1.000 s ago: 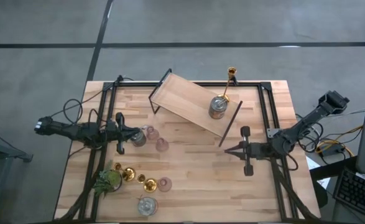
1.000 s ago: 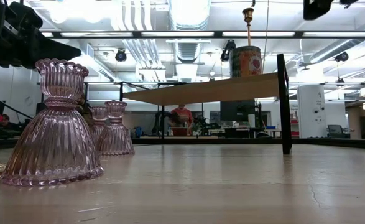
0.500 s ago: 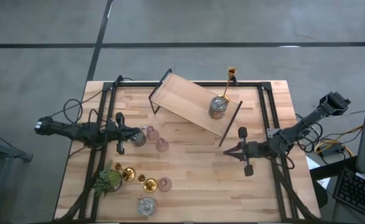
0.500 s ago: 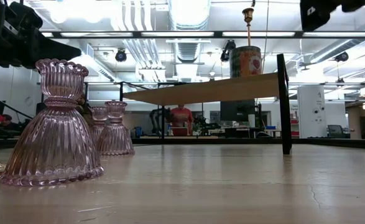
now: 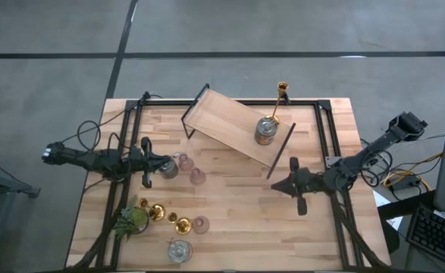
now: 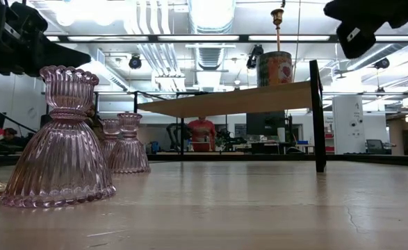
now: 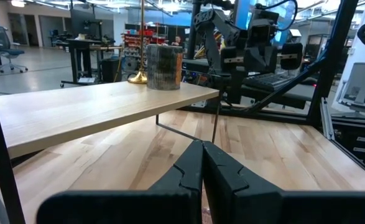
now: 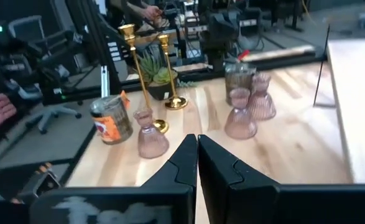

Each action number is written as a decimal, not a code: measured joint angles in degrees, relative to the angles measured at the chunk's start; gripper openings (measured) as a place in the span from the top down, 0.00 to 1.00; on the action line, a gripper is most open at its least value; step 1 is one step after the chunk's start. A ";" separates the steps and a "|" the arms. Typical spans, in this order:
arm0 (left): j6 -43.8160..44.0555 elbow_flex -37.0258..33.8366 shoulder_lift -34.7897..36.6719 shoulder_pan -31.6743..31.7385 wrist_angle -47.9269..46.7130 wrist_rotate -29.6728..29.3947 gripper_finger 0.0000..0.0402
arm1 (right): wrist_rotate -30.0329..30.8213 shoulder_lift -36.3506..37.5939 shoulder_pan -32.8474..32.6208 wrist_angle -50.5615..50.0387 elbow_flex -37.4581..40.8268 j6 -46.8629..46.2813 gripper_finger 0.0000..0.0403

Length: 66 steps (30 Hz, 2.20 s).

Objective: Pick & Place candle stick holders
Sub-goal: Put the middle pink glass candle holder on the shelf

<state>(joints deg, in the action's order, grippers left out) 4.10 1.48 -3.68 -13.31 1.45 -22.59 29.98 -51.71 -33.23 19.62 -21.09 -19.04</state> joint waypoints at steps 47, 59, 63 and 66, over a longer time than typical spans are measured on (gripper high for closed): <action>12.96 14.46 -37.12 -0.02 9.72 0.41 0.60 | -11.54 12.13 8.50 1.97 8.05 8.62 0.98; 6.72 30.75 -58.08 -1.95 -7.17 1.10 0.61 | -8.96 12.17 8.50 2.13 8.49 8.51 0.98; 4.51 34.28 -63.44 -1.95 -11.35 -0.34 0.61 | -8.94 12.20 8.50 2.10 9.32 7.17 0.98; 3.27 36.79 -67.26 -1.95 -14.44 -0.42 0.61 | -8.92 12.18 8.50 2.12 9.72 6.49 0.98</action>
<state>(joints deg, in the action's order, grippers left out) 7.36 38.26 -70.94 -15.27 -12.98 -23.00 21.06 -39.53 -24.73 21.73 -11.36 -12.56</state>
